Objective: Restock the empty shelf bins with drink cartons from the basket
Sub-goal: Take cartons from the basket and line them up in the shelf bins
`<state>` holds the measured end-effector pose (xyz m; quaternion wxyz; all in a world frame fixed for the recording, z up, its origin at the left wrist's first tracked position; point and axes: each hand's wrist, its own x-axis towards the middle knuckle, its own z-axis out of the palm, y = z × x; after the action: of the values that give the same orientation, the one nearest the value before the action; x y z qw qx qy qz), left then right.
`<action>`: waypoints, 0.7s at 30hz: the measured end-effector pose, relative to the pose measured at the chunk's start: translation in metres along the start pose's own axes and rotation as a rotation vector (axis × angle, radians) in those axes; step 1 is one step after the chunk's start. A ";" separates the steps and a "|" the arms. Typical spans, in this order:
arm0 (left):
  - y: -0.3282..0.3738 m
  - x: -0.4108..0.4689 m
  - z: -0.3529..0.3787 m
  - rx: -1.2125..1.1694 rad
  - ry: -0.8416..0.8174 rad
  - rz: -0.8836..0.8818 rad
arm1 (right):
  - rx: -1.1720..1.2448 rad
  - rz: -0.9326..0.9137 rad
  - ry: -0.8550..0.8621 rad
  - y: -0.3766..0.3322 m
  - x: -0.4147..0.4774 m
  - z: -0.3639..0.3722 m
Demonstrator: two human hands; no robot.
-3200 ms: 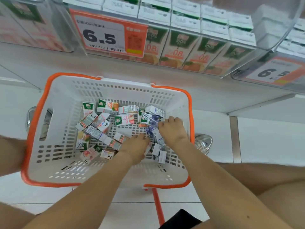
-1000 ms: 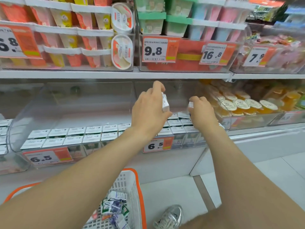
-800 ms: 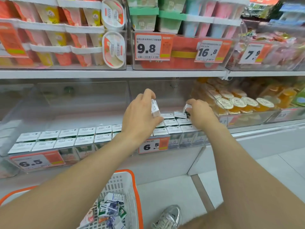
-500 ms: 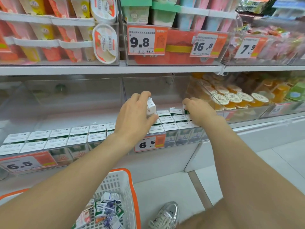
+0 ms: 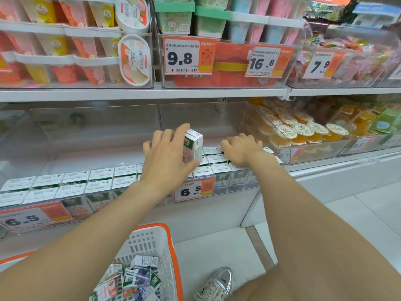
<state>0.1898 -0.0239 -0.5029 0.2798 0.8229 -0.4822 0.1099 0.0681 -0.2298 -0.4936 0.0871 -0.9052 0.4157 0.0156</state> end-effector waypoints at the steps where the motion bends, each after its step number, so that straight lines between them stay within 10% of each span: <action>1: -0.001 -0.001 -0.002 0.003 -0.008 0.012 | 0.026 0.007 -0.012 -0.003 0.000 -0.001; 13: -0.004 0.009 -0.008 -0.291 -0.134 -0.043 | -0.026 -0.017 -0.012 -0.041 -0.005 -0.015; 17: -0.008 0.005 -0.018 -0.450 -0.069 -0.033 | 0.352 -0.192 0.315 -0.072 -0.042 -0.039; 21: -0.010 -0.015 -0.051 -0.558 0.110 0.007 | 0.590 -0.349 0.260 -0.107 -0.097 -0.048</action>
<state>0.1949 0.0197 -0.4720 0.5209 0.7052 -0.4806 0.0183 0.0830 -0.0966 -0.4215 0.2923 -0.8928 0.2491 -0.2354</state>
